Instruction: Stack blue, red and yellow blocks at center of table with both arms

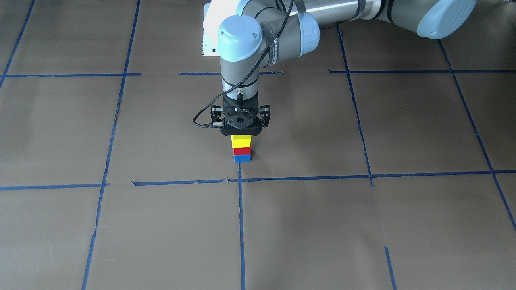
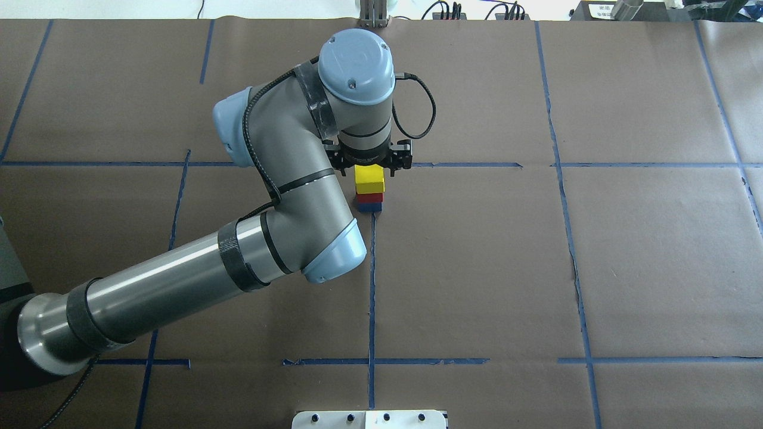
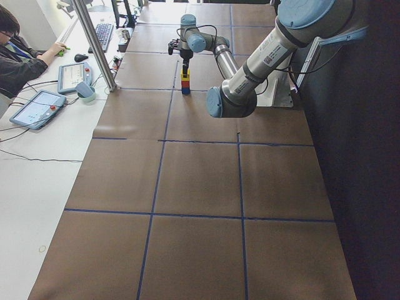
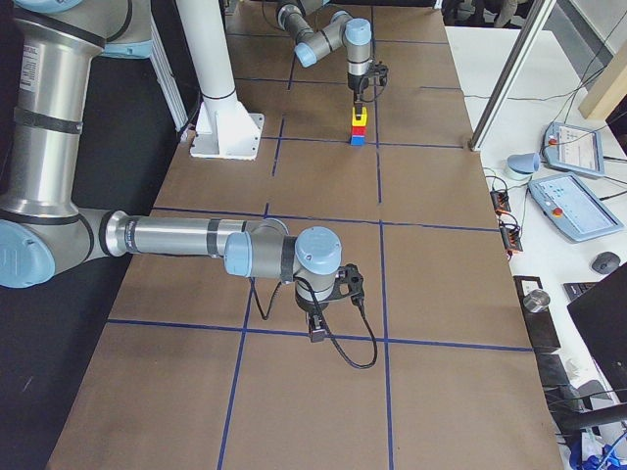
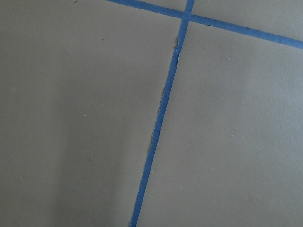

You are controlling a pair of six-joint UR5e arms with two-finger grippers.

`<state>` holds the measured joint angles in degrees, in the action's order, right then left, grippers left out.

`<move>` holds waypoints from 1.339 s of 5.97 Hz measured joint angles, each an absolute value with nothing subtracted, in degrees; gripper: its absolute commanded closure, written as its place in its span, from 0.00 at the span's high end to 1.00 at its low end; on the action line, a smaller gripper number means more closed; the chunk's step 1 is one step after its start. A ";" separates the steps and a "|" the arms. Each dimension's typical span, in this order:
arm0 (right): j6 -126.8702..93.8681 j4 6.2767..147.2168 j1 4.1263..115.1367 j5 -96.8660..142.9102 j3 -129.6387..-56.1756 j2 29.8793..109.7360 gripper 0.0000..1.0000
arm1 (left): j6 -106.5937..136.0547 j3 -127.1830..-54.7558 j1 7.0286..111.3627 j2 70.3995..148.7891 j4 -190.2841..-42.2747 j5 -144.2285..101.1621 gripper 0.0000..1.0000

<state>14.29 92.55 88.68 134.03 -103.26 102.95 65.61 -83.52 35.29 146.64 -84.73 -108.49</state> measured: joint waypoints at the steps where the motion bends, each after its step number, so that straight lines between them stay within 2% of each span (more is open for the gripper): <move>1: 14.17 92.55 88.68 134.01 -103.27 102.90 1.00 | 64.69 -85.73 38.00 145.89 -83.14 -111.71 1.00; 3: 14.08 92.55 88.68 133.95 -103.15 102.64 1.00 | 53.30 -94.92 45.59 137.43 -77.97 -119.66 1.00; 5: 14.08 92.55 88.68 134.01 -103.03 102.67 1.00 | 30.58 -103.69 56.91 122.81 -75.01 -125.17 1.00; 8: 14.09 92.55 88.68 134.03 -102.97 102.69 1.00 | -3.21 -104.07 75.78 101.66 -75.11 -132.12 1.00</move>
